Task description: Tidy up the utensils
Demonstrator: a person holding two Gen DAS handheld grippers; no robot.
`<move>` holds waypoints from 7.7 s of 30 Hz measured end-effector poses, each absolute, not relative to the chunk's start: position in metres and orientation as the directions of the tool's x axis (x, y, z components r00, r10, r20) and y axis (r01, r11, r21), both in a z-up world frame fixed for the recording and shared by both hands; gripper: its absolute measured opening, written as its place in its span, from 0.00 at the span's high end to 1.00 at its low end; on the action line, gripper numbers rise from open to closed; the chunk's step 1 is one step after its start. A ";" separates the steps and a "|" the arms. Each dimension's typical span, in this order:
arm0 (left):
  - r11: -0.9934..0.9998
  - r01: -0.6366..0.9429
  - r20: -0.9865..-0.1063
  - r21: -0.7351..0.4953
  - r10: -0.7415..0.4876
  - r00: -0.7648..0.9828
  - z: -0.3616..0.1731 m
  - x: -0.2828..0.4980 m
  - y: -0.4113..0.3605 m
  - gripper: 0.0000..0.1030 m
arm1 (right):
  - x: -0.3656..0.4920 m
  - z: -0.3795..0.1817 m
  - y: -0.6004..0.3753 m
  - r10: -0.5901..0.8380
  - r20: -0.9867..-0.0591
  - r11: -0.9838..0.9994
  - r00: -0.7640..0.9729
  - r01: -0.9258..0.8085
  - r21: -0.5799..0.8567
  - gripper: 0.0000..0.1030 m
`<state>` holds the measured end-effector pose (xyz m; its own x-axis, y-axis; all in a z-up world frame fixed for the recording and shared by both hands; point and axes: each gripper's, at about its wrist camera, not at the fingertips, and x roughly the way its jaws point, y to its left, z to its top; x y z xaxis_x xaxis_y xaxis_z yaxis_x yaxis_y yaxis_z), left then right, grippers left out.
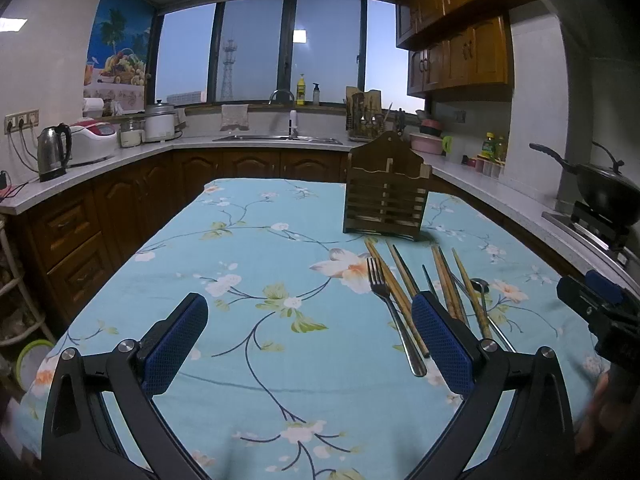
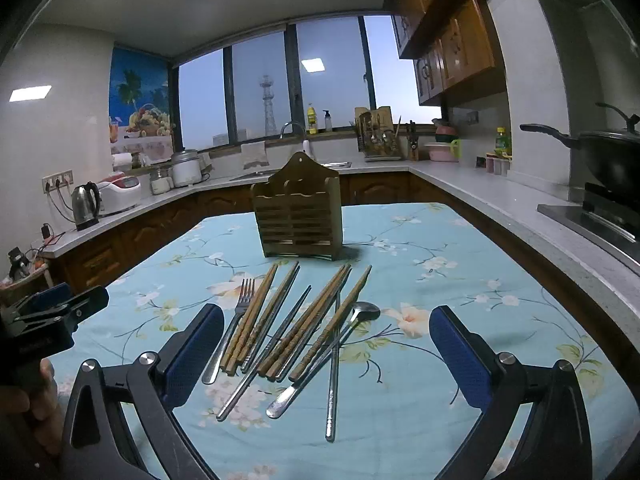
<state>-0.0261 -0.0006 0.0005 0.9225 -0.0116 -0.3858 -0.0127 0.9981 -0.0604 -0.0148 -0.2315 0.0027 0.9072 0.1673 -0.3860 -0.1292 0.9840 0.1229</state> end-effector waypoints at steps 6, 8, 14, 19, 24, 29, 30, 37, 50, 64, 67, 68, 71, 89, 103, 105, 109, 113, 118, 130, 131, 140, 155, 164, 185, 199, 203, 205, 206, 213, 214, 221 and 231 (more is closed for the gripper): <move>0.998 -0.016 -0.375 -0.059 -0.007 0.927 0.003 -0.028 0.002 0.00 | -0.017 0.005 -0.233 0.173 -0.379 0.983 0.909 -0.135 0.125 0.00; 0.998 -0.019 -0.369 -0.060 -0.005 0.929 0.004 -0.030 0.004 0.00 | -0.018 0.005 -0.232 0.171 -0.372 0.983 0.912 -0.135 0.122 0.00; 0.998 -0.022 -0.355 -0.056 0.001 0.935 0.005 -0.030 0.001 0.00 | -0.020 0.007 -0.232 0.173 -0.352 0.983 0.920 -0.140 0.118 0.00; 0.999 -0.014 -0.348 -0.051 -0.005 0.938 0.006 -0.031 -0.001 0.00 | -0.023 0.009 -0.232 0.174 -0.338 0.983 0.925 -0.142 0.118 0.00; 0.998 -0.015 -0.344 -0.053 -0.004 0.939 0.007 -0.032 0.000 0.00 | -0.023 0.009 -0.231 0.174 -0.339 0.983 0.925 -0.142 0.118 0.00; 0.999 -0.011 -0.341 -0.050 -0.007 0.940 0.007 -0.032 0.000 0.00 | -0.024 0.009 -0.232 0.174 -0.341 0.983 0.924 -0.142 0.117 0.00; 0.999 -0.010 -0.341 -0.049 -0.008 0.940 0.007 -0.032 -0.001 0.00 | -0.023 0.009 -0.231 0.174 -0.341 0.983 0.924 -0.142 0.117 0.00; 0.999 -0.011 -0.339 -0.050 -0.006 0.941 0.007 -0.033 0.000 0.00 | -0.023 0.010 -0.231 0.174 -0.343 0.983 0.923 -0.141 0.118 0.00; 0.999 -0.009 -0.344 -0.052 -0.009 0.939 0.007 -0.034 -0.002 0.00 | -0.023 0.010 -0.231 0.174 -0.343 0.983 0.923 -0.141 0.119 0.00; 0.992 0.054 -0.453 -0.110 -0.099 0.886 0.003 0.003 0.000 0.00 | -0.006 0.007 -0.235 0.221 -0.418 0.970 0.881 -0.156 0.186 0.00; 0.987 0.082 -0.490 -0.135 -0.138 0.861 0.003 0.021 0.000 0.00 | 0.004 0.006 -0.238 0.235 -0.458 0.967 0.857 -0.156 0.203 0.00; 0.984 0.093 -0.500 -0.151 -0.157 0.852 0.003 0.027 0.001 0.00 | 0.009 0.005 -0.239 0.239 -0.473 0.965 0.848 -0.154 0.212 0.00; 0.975 0.123 -0.524 -0.186 -0.204 0.827 0.004 0.045 0.003 0.00 | 0.023 0.000 -0.247 0.279 -0.516 0.948 0.810 -0.147 0.282 0.01; 0.915 0.302 -0.726 -0.267 -0.397 0.562 -0.034 0.170 -0.027 0.44 | 0.114 -0.053 -0.292 0.514 -0.640 0.786 0.572 -0.015 0.618 0.53; 0.868 0.383 -0.746 -0.315 -0.476 0.466 -0.057 0.215 -0.039 0.62 | 0.145 -0.088 -0.313 0.627 -0.588 0.651 0.511 0.071 0.756 0.83; 0.858 0.395 -0.748 -0.328 -0.492 0.446 -0.060 0.216 -0.041 0.84 | 0.147 -0.089 -0.312 0.622 -0.591 0.656 0.513 0.070 0.751 0.92; 0.849 0.419 -0.735 -0.321 -0.503 0.455 -0.056 0.211 -0.043 0.96 | 0.143 -0.082 -0.310 0.616 -0.585 0.668 0.528 0.044 0.743 0.98; 0.853 0.428 -0.721 -0.299 -0.496 0.484 -0.043 0.198 -0.042 0.98 | 0.135 -0.062 -0.309 0.595 -0.574 0.696 0.562 -0.004 0.718 0.98; 0.860 0.425 -0.695 -0.284 -0.490 0.526 -0.022 0.183 -0.033 0.98 | 0.126 -0.029 -0.313 0.539 -0.570 0.749 0.620 -0.043 0.661 0.98; 0.892 0.379 -0.600 -0.247 -0.448 0.663 0.030 0.160 -0.007 0.98 | 0.120 0.028 -0.304 0.438 -0.524 0.831 0.731 -0.108 0.545 0.97; 0.896 0.371 -0.594 -0.244 -0.440 0.674 0.033 0.159 -0.005 0.98 | 0.121 0.034 -0.302 0.433 -0.512 0.835 0.742 -0.117 0.537 0.97; 0.939 0.277 -0.493 -0.202 -0.342 0.800 0.080 0.177 0.010 0.98 | 0.145 0.062 -0.287 0.389 -0.462 0.877 0.797 -0.166 0.452 0.97; 0.988 0.087 -0.283 -0.130 -0.121 0.951 0.156 0.280 0.011 0.98 | 0.228 0.124 -0.252 0.275 -0.241 0.928 0.931 -0.192 0.319 0.98; 0.993 0.032 -0.317 -0.113 -0.066 0.946 0.120 0.340 -0.012 0.98 | 0.273 0.092 -0.219 0.209 -0.229 0.969 0.951 -0.170 0.177 0.98; 0.978 0.200 -0.430 -0.065 -0.208 0.879 0.068 0.338 -0.048 0.97 | 0.299 0.037 -0.232 0.329 -0.416 0.932 0.847 -0.222 0.285 0.97; 0.984 0.154 -0.408 -0.089 -0.177 0.895 0.079 0.321 -0.039 0.55 | 0.291 0.045 -0.248 0.352 -0.408 0.908 0.843 -0.201 0.369 0.69; 0.986 0.128 -0.412 -0.110 -0.162 0.896 0.078 0.305 -0.028 0.41 | 0.280 0.051 -0.257 0.349 -0.393 0.897 0.850 -0.182 0.402 0.51; 0.985 0.116 -0.416 -0.127 -0.159 0.895 0.077 0.294 -0.020 0.35 | 0.271 0.053 -0.262 0.347 -0.392 0.895 0.852 -0.175 0.412 0.33; 0.986 0.102 -0.422 -0.135 -0.150 0.894 0.075 0.288 -0.016 0.28 | 0.266 0.055 -0.263 0.349 -0.387 0.892 0.853 -0.175 0.418 0.24; 0.977 0.063 -0.466 -0.205 -0.154 0.871 0.058 0.242 0.007 0.21 | 0.230 0.055 -0.276 0.363 -0.391 0.878 0.846 -0.170 0.447 0.14; 0.976 0.057 -0.478 -0.210 -0.153 0.865 0.054 0.233 0.010 0.21 | 0.223 0.053 -0.277 0.364 -0.402 0.877 0.840 -0.164 0.452 0.13; 0.970 0.038 -0.544 -0.242 -0.168 0.822 0.033 0.184 0.016 0.21 | 0.176 0.041 -0.282 0.338 -0.461 0.893 0.821 -0.124 0.433 0.13; 0.963 0.024 -0.611 -0.270 -0.190 0.769 0.001 0.134 0.016 0.21 | 0.124 0.014 -0.285 0.285 -0.542 0.915 0.790 -0.057 0.398 0.13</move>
<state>0.1341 0.0159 0.0008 0.7688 -0.1900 -0.6106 0.0236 0.9626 -0.2699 0.1242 -0.2845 0.0142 0.7903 0.2854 -0.5422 -0.0573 0.9155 0.3983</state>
